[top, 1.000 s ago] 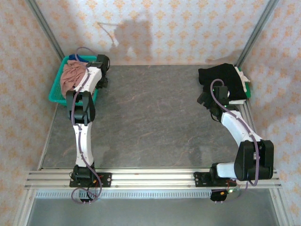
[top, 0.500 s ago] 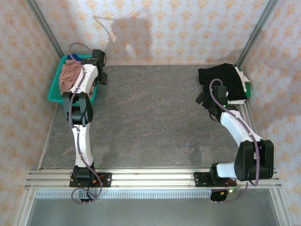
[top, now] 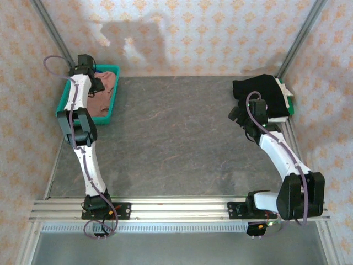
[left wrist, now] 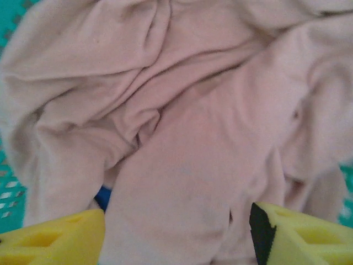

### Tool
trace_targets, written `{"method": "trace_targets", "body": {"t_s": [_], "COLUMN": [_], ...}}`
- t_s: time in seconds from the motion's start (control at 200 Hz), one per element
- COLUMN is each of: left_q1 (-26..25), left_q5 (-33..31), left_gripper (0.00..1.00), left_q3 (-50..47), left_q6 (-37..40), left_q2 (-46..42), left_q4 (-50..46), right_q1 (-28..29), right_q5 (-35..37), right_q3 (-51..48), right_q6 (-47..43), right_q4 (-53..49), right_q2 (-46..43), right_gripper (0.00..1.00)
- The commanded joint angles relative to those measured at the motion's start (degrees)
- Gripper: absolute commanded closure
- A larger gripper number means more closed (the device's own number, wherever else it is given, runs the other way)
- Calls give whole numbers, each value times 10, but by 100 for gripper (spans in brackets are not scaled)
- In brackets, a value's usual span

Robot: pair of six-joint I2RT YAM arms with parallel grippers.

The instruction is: Fold and stack the t-shirts

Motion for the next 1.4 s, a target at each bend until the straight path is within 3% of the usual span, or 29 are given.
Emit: {"method": "trace_targets", "body": {"t_s": [0.0,0.05,0.16,0.275,0.686,0.821,0.961,1.051,1.276,1.391], "left_q1": [-16,-16,-16,-16,-16,-17,-33,-76,-264,-318], "left_q5": [25,29,55,75,115,120,128,147,169,201], "left_gripper": [41,48,81,100,100,100,100,100,100,100], "left_q3": [38,38,38,38,74,139,154,188,232,232], "left_q6": [-16,-15,-15,-11,-8,-37,-69,-69,-10,-14], "left_q2": [48,53,47,18,-95,-161,-248,-295,-341,-352], "left_q4": [-48,-50,-51,-49,-82,-77,7,38,88,108], "right_q1": [3,3,3,3,3,3,3,3,4,4], "right_q5": [4,4,6,8,-13,-72,-134,-159,-204,-215], "right_q3": [3,3,3,5,13,36,51,61,88,94], "right_q6": [-16,-21,-29,-35,-35,-30,-16,-7,1,-2], "right_q4": [-19,-24,-36,-44,-40,-24,11,33,63,61], "right_q2": [-30,-36,-36,-58,-71,-64,-58,-57,-53,-58], "right_gripper": [7,8,11,12,16,17,17,17,17,17]}}
